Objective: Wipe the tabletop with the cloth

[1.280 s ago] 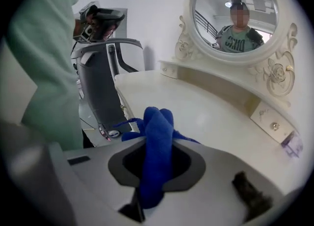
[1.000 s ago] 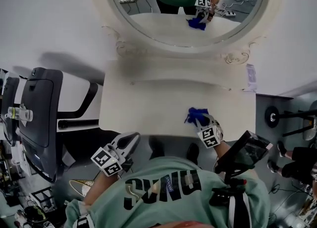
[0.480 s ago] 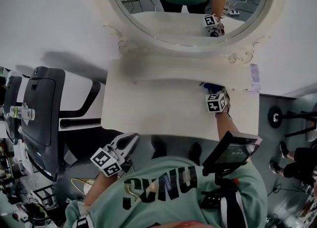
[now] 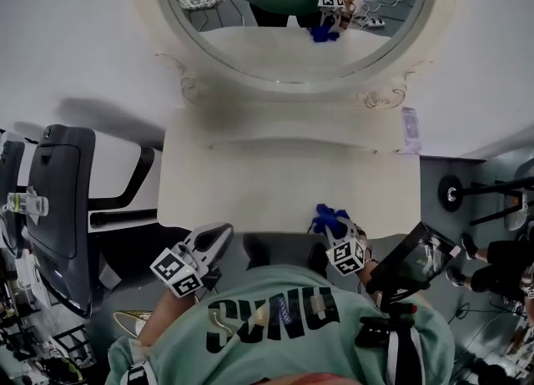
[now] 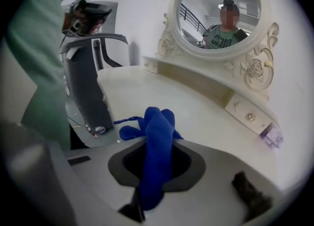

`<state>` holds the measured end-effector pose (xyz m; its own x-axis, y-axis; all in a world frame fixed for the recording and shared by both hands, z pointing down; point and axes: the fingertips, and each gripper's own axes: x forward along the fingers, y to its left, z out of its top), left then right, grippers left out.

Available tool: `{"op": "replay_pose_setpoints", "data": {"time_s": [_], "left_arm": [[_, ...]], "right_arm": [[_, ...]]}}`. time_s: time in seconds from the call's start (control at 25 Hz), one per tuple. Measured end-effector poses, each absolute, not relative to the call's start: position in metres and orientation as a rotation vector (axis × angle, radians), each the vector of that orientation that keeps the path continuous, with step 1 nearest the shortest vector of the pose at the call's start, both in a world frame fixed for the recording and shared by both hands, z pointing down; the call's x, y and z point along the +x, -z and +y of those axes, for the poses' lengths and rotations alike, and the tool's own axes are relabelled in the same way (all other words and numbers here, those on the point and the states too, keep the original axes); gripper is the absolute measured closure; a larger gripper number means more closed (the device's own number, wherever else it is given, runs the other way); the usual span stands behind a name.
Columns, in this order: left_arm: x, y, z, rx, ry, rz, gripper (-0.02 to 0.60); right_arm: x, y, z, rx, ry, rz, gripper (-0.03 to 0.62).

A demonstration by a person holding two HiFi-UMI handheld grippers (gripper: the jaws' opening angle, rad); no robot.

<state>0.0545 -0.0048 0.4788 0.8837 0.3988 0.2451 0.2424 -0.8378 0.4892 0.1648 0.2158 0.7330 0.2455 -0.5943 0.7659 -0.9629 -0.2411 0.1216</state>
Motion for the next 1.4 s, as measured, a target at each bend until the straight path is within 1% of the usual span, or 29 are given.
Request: {"op": "replay_pose_setpoints", "data": {"time_s": [0.12,0.2,0.28,0.36,0.52,0.6,0.72,0.84,0.96,1.04,1.28,1.4], "left_arm": [[0.064,-0.478,0.006,2.59,-0.475,0.504,0.574],[0.068,-0.478,0.015,2.586,-0.482,0.532,0.575],[0.071,-0.477,0.022,2.584,-0.485,0.549,0.575],[0.072,-0.477,0.023,2.586,-0.49,0.55,0.575],[0.072,-0.478,0.022,2.582,-0.501,0.538,0.575],[0.071,-0.479,0.023,2.58,-0.506,0.529,0.575],[0.07,-0.479,0.024,2.582,-0.518,0.525,0.575],[0.07,-0.48,0.025,2.585,-0.522,0.528,0.575],[0.072,-0.482,0.024,2.585,-0.525,0.532,0.575],[0.075,-0.482,0.027,2.58,-0.52,0.547,0.575],[0.088,-0.478,0.041,2.568,-0.496,0.614,0.575],[0.091,-0.478,0.05,2.56,-0.501,0.643,0.575]], "right_arm": [[0.139,-0.734,0.23,1.905,-0.842,-1.453,0.533],[0.137,-0.735,0.231,1.901,-0.862,-1.471,0.533],[0.151,-0.734,0.231,1.928,-0.866,-1.468,0.533],[0.193,-0.733,0.229,2.014,-0.842,-1.395,0.533],[0.325,-0.713,0.216,2.239,-0.752,-1.149,0.533],[0.373,-0.715,0.21,2.266,-0.748,-1.054,0.533],[0.41,-0.729,0.209,2.231,-0.79,-0.951,0.532],[0.42,-0.736,0.208,2.216,-0.802,-0.923,0.533],[0.405,-0.736,0.208,2.151,-0.78,-0.964,0.533],[0.371,-0.735,0.214,2.087,-0.754,-1.037,0.533],[0.195,-0.734,0.266,1.947,-0.811,-1.282,0.533],[0.138,-0.739,0.285,1.879,-0.855,-1.35,0.533]]}}
